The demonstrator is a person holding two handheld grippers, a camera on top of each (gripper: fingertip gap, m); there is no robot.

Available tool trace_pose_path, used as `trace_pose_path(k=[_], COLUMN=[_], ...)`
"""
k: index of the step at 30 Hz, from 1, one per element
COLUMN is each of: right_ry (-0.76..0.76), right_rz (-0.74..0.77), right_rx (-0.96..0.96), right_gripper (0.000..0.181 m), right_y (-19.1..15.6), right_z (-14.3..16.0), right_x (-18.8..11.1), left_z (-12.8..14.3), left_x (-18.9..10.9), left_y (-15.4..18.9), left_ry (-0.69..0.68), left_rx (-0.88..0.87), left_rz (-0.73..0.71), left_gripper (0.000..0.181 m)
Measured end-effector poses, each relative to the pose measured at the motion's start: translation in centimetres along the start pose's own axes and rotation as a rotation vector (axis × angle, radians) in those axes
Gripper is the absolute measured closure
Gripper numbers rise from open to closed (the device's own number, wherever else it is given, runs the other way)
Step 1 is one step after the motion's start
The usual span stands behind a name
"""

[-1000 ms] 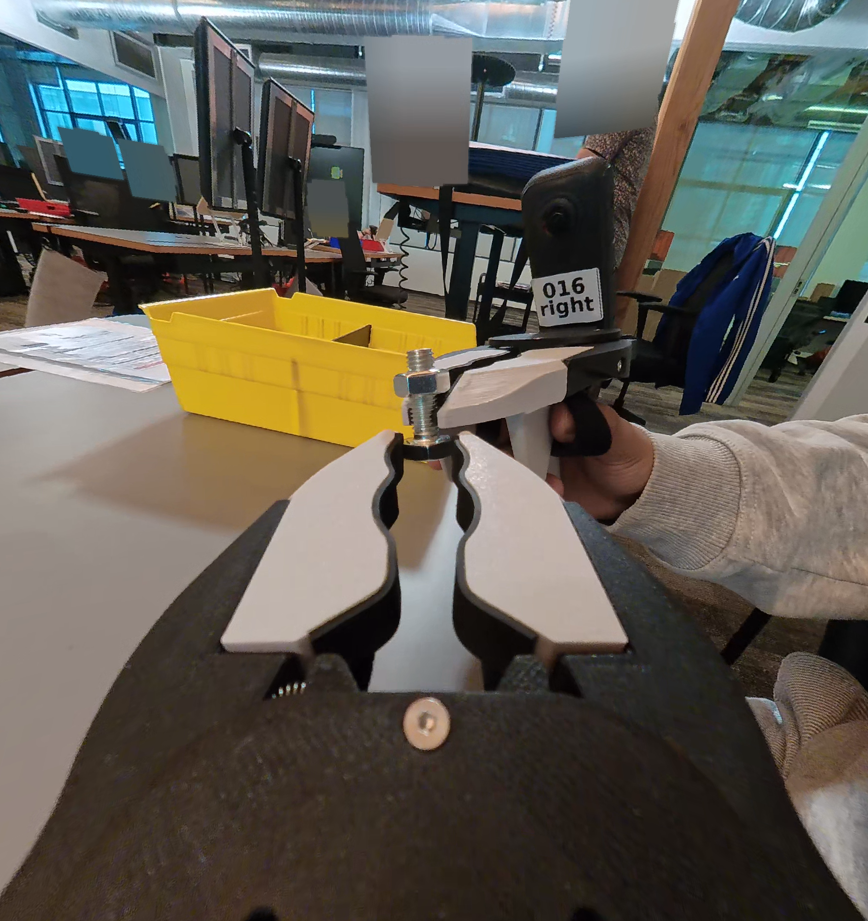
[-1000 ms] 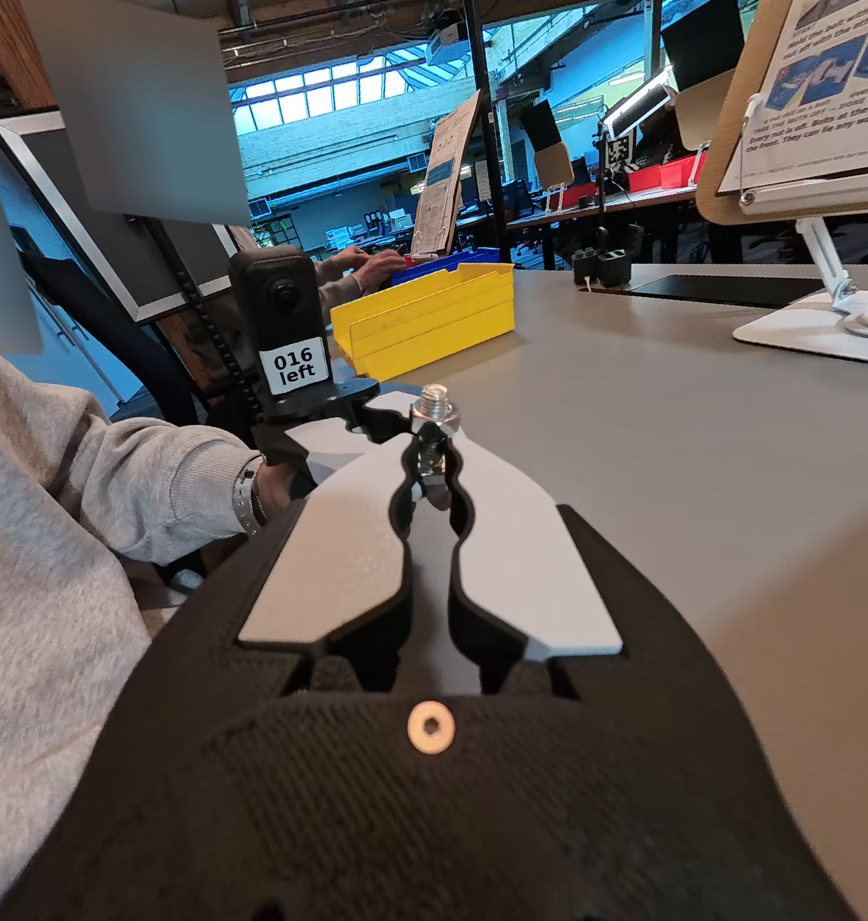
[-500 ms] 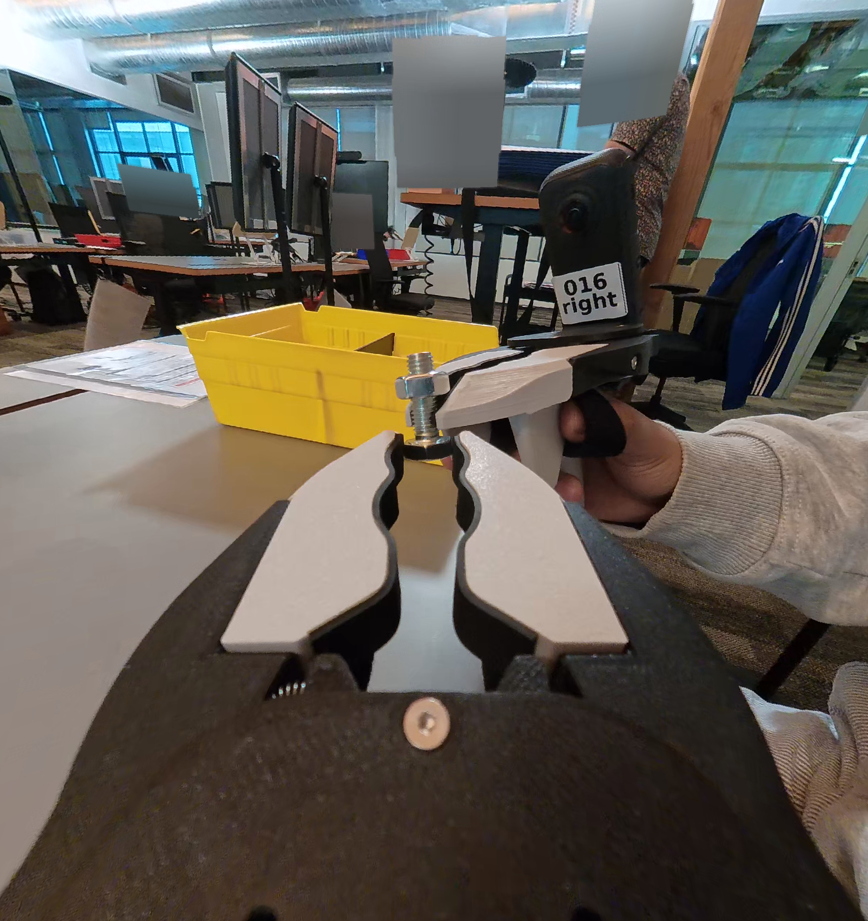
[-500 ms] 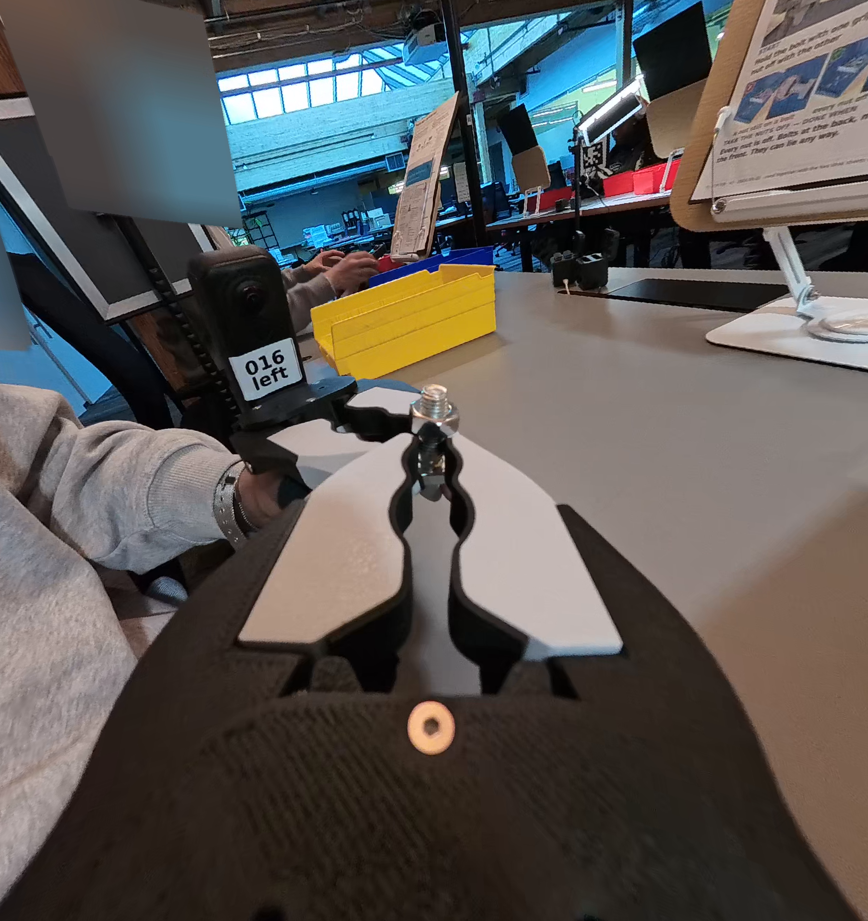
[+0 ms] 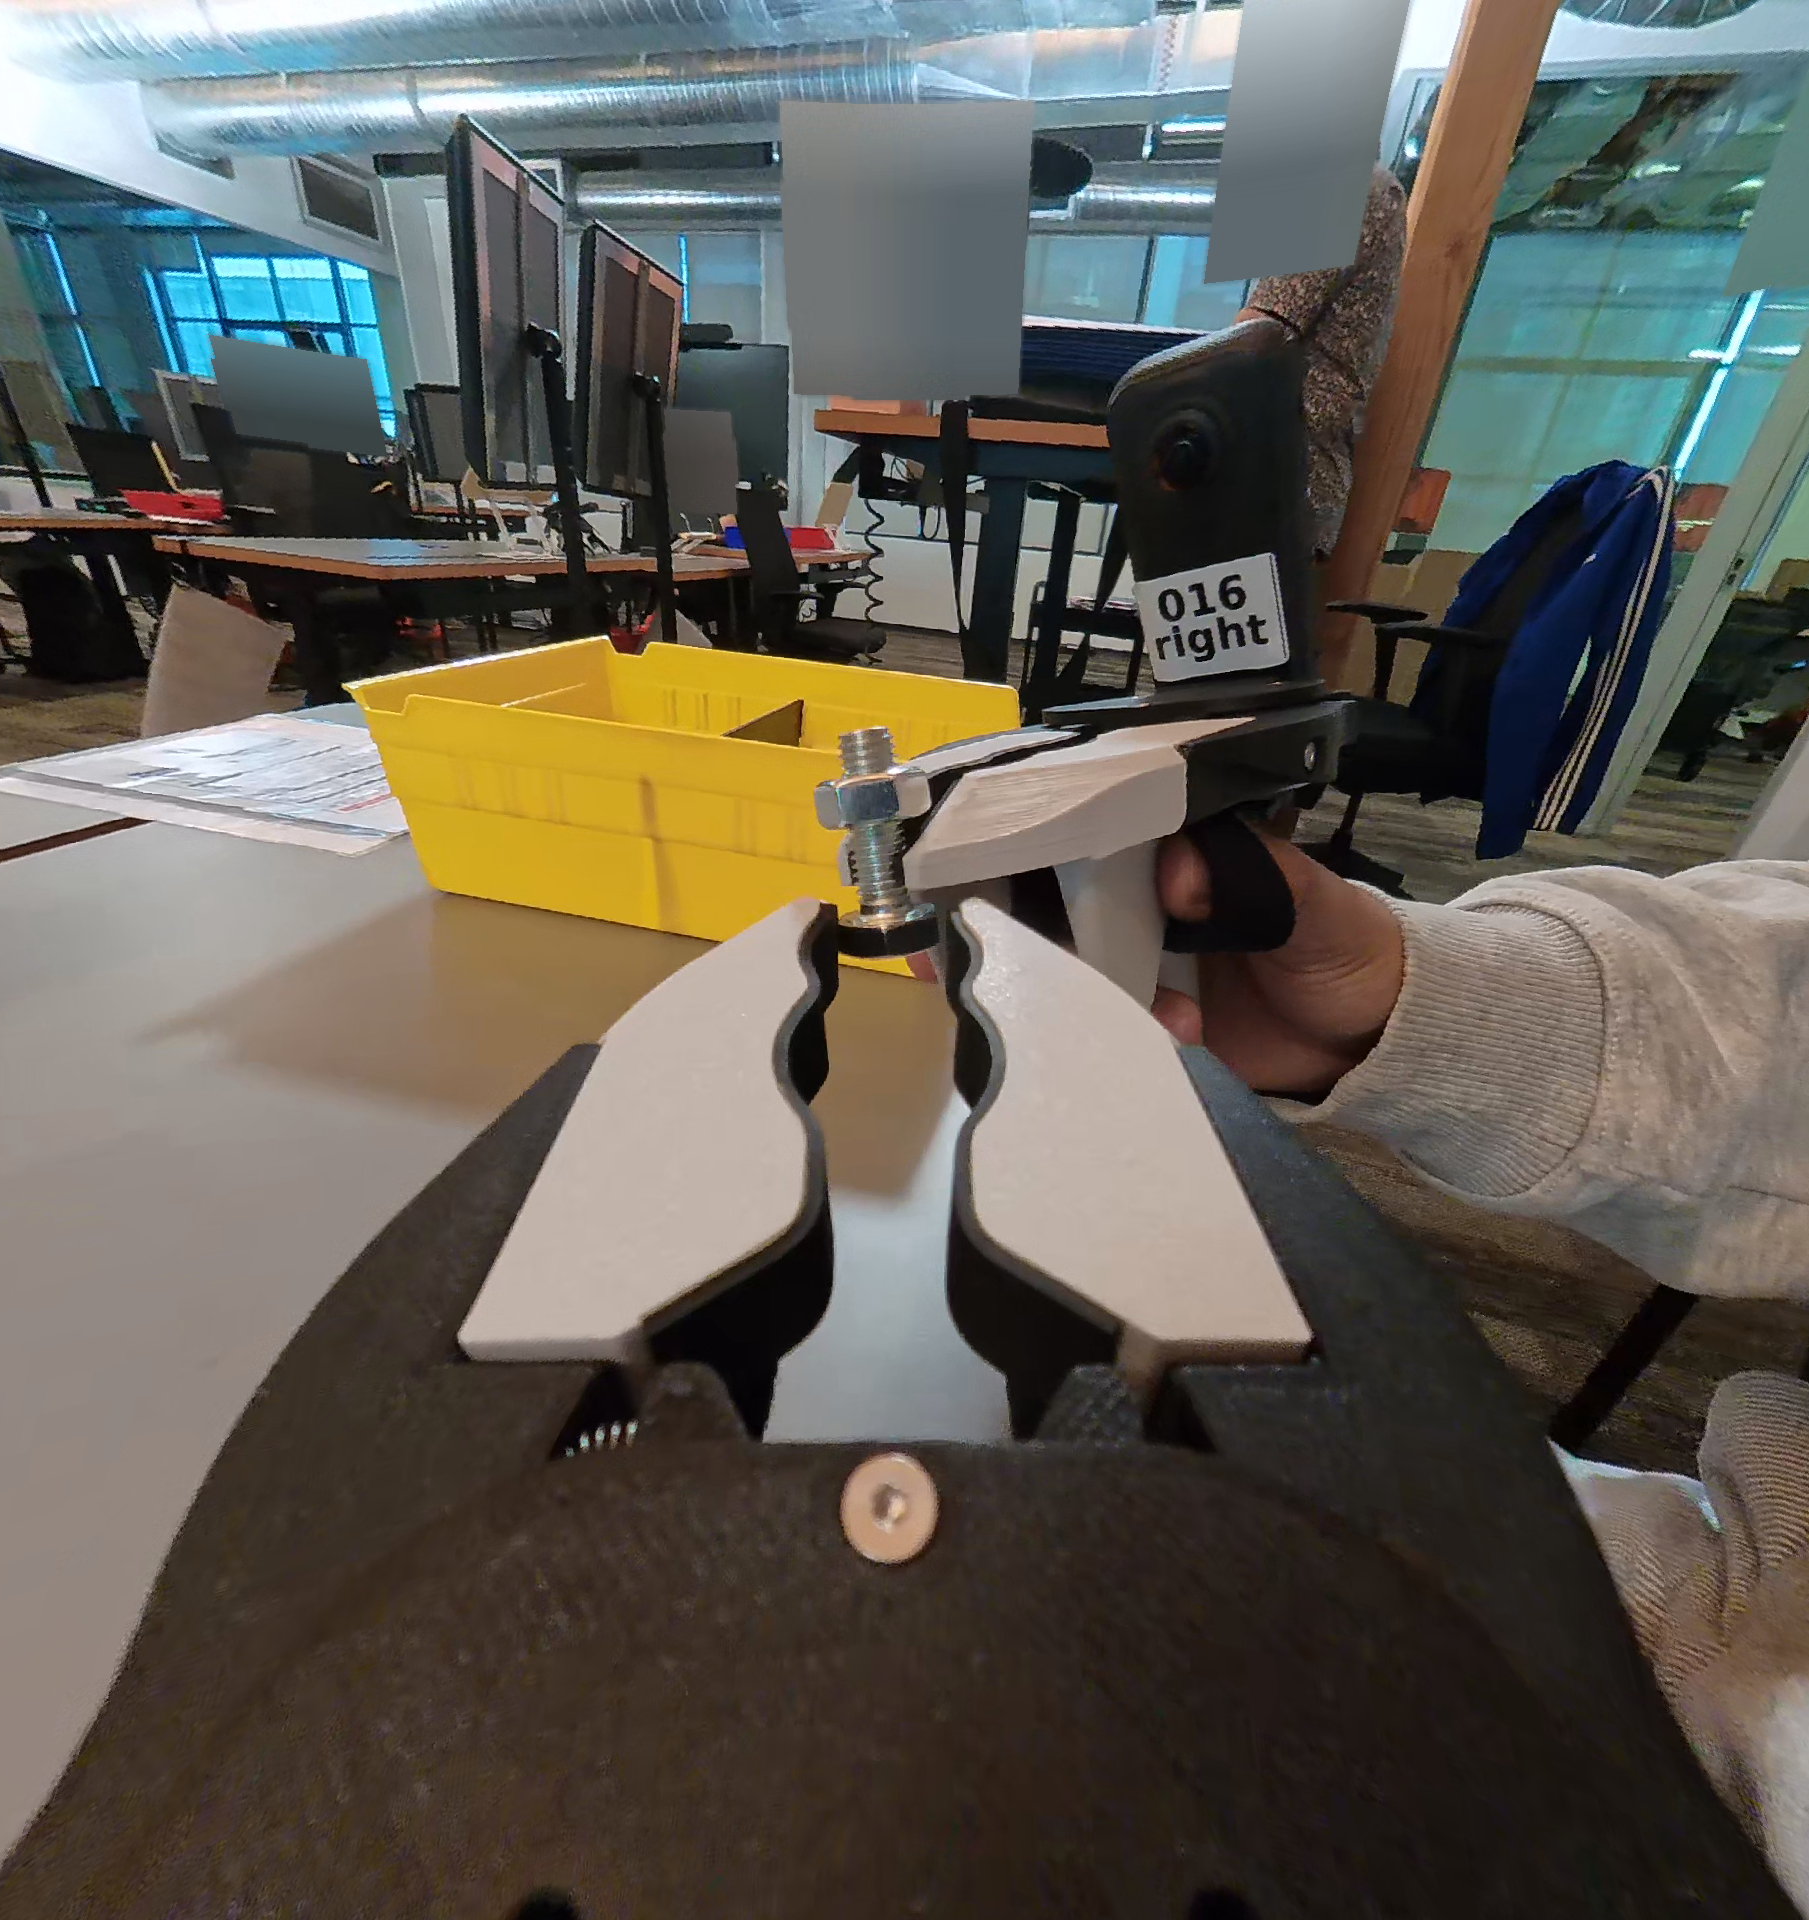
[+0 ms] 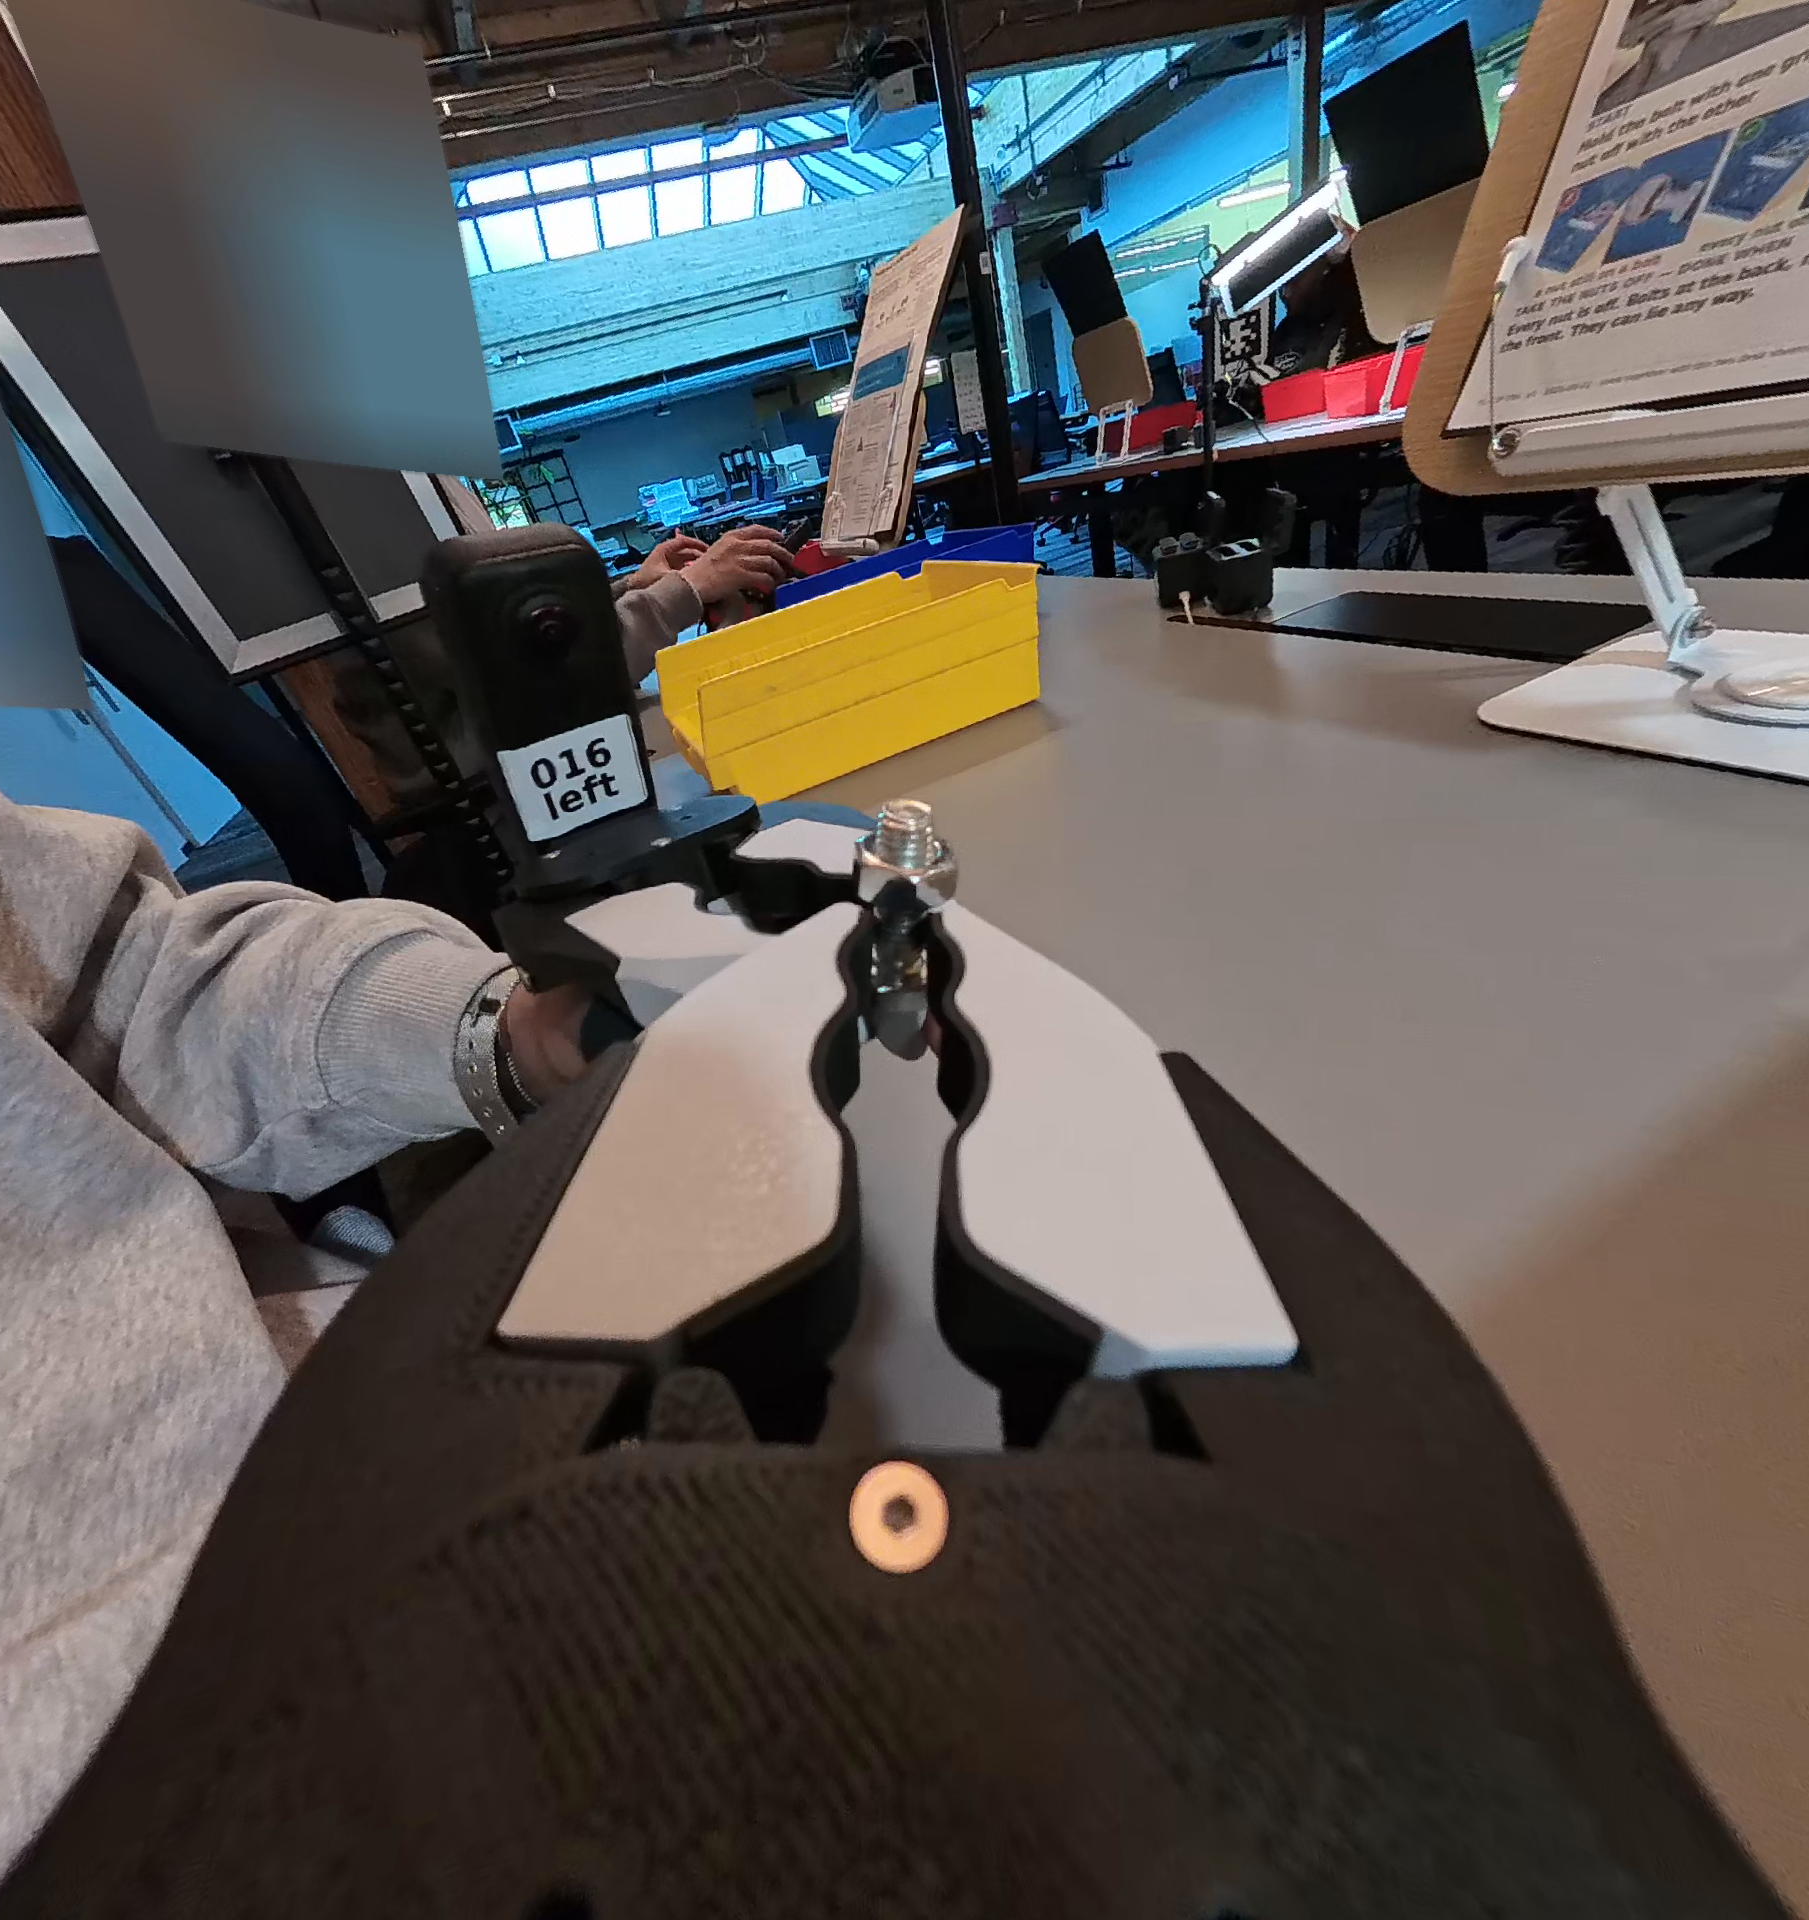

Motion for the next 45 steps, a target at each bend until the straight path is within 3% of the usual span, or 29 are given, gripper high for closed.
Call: trace_pose_path(k=[26, 45], right_ry=[0.015, 0.104], right_rz=[-0.019, 0.028], right_rx=[-0.018, -0.063], right_gripper=[0.172, 0.171], right_y=[-0.2, -0.6], right_z=[-0.1, -1.4], right_x=[0.0, -1.0], left_z=[-0.1, -0.6], left_x=[-0.2, -0.6], left_y=[0.2, -0.7], left_ry=[0.027, 0.086], left_rx=[-0.071, -0.120], left_rz=[0.088, 0.056], left_gripper=[0.163, 0.163])
Point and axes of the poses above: each gripper's, where its closed fingertips meet, x out along the fingers, z out of its underside, y = z × x across the jaws, the point moved 2 cm from there along -x, back along the fingers, and after that the axes turned 14 degrees about -y, right-handed, at the moved point
